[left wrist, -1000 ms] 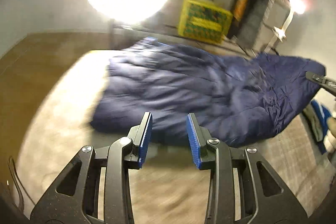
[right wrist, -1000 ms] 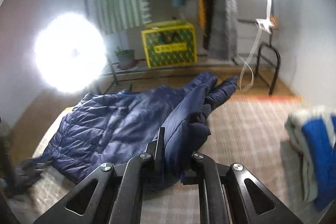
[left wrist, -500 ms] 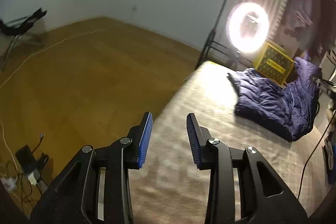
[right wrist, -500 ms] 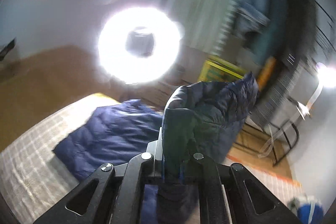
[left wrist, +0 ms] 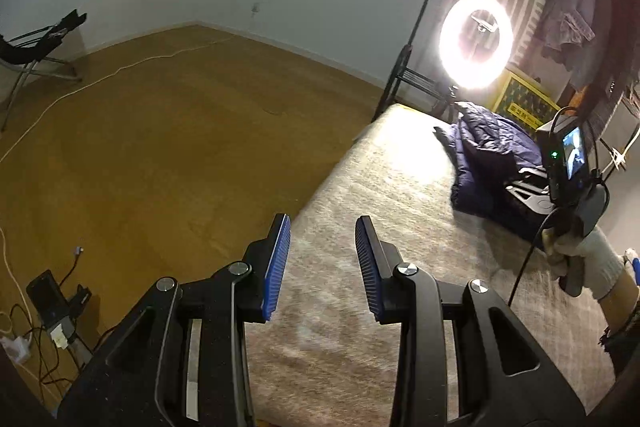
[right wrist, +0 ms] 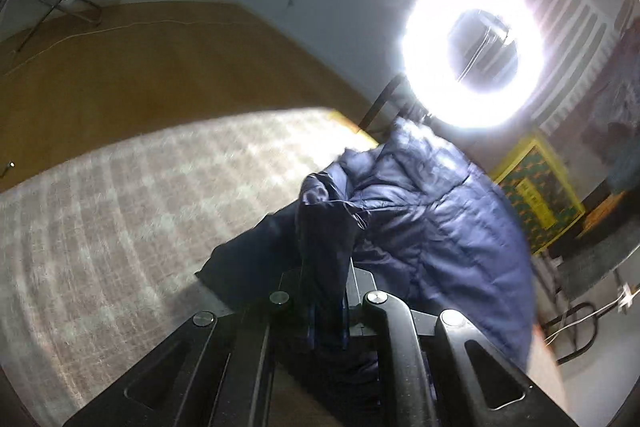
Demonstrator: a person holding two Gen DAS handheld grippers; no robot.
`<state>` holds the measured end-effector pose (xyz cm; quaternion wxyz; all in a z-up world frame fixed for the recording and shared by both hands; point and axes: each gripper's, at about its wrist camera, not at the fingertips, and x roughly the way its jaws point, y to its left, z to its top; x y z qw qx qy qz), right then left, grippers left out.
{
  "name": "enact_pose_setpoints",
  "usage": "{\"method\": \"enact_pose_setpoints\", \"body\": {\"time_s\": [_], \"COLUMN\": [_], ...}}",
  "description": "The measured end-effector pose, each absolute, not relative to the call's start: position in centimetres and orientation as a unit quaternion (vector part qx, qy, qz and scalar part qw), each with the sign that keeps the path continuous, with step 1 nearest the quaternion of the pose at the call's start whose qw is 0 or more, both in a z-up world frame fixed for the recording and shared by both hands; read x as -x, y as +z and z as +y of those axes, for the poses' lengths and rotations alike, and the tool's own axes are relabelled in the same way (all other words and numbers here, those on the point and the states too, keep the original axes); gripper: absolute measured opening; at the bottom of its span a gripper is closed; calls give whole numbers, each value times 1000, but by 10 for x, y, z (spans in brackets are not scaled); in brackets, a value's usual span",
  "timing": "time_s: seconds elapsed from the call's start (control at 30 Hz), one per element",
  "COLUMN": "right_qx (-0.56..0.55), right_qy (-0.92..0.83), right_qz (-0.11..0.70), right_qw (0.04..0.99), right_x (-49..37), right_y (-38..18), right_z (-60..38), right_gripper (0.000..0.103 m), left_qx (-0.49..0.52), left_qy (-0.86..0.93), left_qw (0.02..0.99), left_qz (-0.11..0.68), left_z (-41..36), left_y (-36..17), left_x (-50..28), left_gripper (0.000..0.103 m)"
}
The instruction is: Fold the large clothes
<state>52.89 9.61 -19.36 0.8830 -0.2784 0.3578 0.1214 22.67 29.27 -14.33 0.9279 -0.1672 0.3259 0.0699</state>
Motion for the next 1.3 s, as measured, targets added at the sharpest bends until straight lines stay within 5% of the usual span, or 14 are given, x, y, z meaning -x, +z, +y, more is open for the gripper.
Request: {"method": "enact_pose_setpoints", "body": {"time_s": [0.33,0.43,0.5,0.83,0.9,0.97,1.07,1.2,1.3], "right_qx": [122,74,69,109,109,108,106,106,105], "right_qy": [221,196,172,103,89,85,103,112,139], "right_qz": [355,335,330,396,407,431,438,440,431], "right_qw": [900,918,926,906,903,892,887,885,885], "right_x": [-486,-458,-440,-441,-449,-457,-455,-454,-447], "right_y": [-137,-122,-124,-175,-184,-195,-205,-205,-194], "right_z": [14,-38,-68,-116,-120,-129,-134,-138,-143], "right_gripper": [40,67,73,72,64,37,20,14,20], "left_qx": [197,208,210,184,164,165,165,168,233], "left_qy": [-15,-48,-63,-39,-4,4,6,-3,-35], "left_qw": [923,917,914,901,894,883,877,875,872], "left_qz": [330,338,341,391,417,440,452,453,430], "left_z": [242,218,198,133,133,138,142,150,174], "left_y": [-140,-138,-134,-161,-184,-207,-226,-228,-215], "left_x": [-282,-312,-338,-450,-465,-468,-469,-465,-460], "left_gripper": [34,34,38,42,42,42,42,42,42]}}
